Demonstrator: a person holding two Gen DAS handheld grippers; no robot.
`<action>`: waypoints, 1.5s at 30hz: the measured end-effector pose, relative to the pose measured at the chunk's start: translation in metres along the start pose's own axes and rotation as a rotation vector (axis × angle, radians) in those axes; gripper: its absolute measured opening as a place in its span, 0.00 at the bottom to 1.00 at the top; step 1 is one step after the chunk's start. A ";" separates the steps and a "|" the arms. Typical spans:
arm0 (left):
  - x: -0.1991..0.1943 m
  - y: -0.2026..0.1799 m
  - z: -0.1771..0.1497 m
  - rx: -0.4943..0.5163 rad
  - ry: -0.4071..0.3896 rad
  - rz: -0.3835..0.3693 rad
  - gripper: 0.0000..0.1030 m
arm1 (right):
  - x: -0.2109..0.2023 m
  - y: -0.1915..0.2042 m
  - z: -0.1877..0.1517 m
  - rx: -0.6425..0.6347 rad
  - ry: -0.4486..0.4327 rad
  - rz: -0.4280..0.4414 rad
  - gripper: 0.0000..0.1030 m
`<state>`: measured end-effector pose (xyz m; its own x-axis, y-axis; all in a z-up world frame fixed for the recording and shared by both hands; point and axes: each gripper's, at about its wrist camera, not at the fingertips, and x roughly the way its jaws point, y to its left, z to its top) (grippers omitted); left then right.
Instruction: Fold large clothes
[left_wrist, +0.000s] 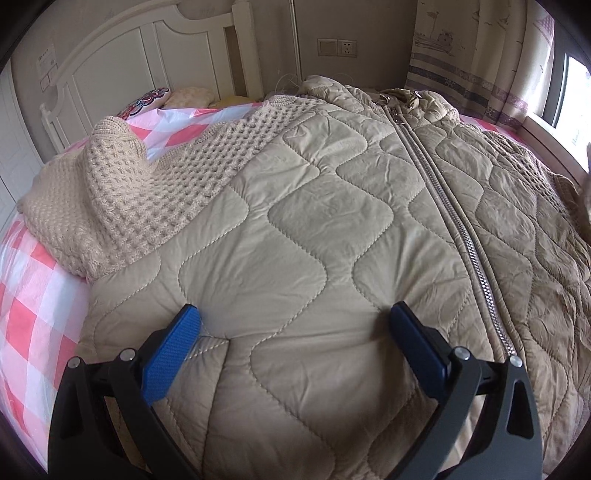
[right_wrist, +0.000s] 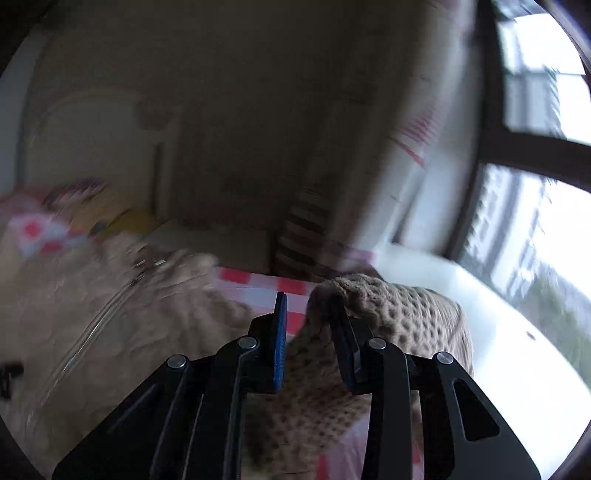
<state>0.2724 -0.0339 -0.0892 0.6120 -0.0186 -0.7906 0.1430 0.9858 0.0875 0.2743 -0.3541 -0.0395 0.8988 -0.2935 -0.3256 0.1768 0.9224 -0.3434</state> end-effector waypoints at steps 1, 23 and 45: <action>0.000 0.000 0.000 0.000 0.000 -0.001 0.98 | -0.003 0.040 -0.002 -0.153 0.009 0.049 0.34; -0.002 0.001 -0.001 -0.001 -0.003 -0.007 0.98 | -0.048 -0.092 -0.130 0.635 0.354 0.281 0.77; -0.002 0.001 -0.001 0.000 -0.003 -0.006 0.98 | -0.033 0.012 0.073 0.350 0.012 0.538 0.11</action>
<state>0.2705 -0.0330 -0.0881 0.6135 -0.0248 -0.7893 0.1469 0.9857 0.0832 0.2760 -0.3150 0.0314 0.8943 0.2319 -0.3827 -0.1753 0.9684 0.1774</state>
